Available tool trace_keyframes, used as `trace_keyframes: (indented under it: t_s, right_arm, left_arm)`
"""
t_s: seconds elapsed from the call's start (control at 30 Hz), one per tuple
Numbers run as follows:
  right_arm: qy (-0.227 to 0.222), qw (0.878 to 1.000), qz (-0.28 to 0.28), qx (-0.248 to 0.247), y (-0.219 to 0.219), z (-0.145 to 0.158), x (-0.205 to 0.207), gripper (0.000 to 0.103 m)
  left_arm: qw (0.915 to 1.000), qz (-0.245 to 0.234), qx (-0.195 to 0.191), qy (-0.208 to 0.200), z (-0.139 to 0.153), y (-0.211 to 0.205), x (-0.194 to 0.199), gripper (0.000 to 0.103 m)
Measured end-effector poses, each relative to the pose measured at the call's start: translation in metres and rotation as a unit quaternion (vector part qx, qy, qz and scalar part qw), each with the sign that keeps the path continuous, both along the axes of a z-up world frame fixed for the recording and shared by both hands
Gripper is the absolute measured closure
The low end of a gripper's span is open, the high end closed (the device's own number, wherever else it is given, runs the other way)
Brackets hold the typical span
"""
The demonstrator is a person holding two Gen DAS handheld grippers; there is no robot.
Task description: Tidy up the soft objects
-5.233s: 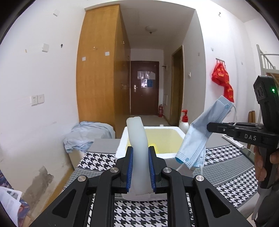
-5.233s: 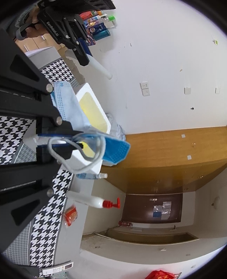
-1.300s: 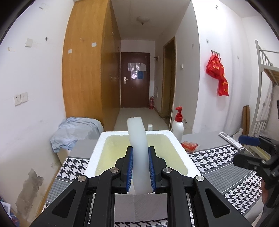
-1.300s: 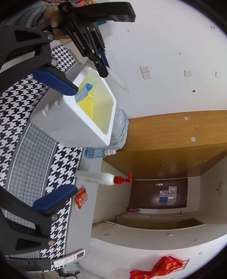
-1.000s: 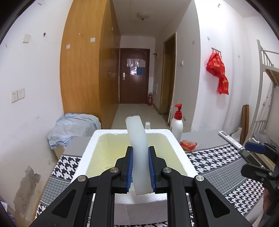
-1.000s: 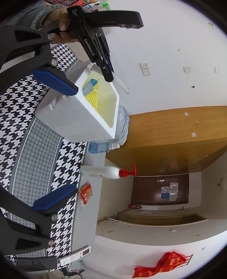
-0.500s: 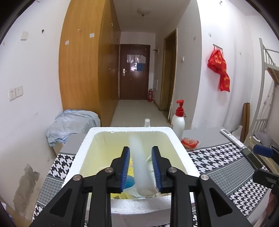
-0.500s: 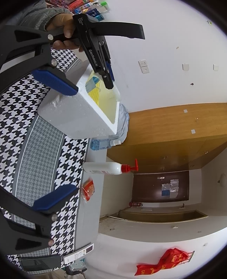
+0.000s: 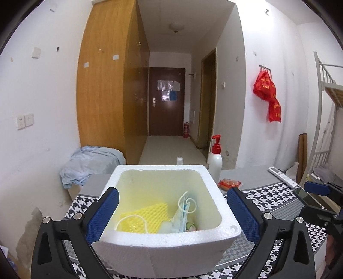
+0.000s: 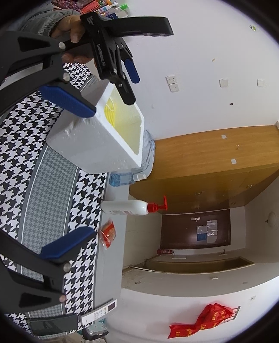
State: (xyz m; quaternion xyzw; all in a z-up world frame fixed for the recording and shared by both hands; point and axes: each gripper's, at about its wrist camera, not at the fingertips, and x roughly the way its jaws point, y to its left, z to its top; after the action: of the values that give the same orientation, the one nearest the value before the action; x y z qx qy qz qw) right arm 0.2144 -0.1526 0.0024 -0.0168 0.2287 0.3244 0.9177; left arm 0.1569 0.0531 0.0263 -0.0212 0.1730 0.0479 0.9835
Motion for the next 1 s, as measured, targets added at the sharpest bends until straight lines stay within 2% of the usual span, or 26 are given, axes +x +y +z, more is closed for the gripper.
trace_keyframes:
  t_s: [0.57,0.83,1.0]
  right_arm:
    - [-0.017,1.0,-0.017,0.015,-0.014,0.007,-0.022,0.0]
    - [-0.026,0.999,-0.011,0.02,-0.017,0.013,-0.041,0.0]
    - [-0.038,0.999,-0.012,0.026,-0.018,0.016,-0.055,0.0]
  left_arm:
    - [0.9998,0.005,-0.002,-0.017,0.008,-0.012,-0.047,0.001]
    - [0.9995,0.012,0.01,-0.026,0.013,-0.024,-0.074,0.001]
    - [0.9985,0.011,0.013,-0.052,0.016,-0.029,-0.097,0.001]
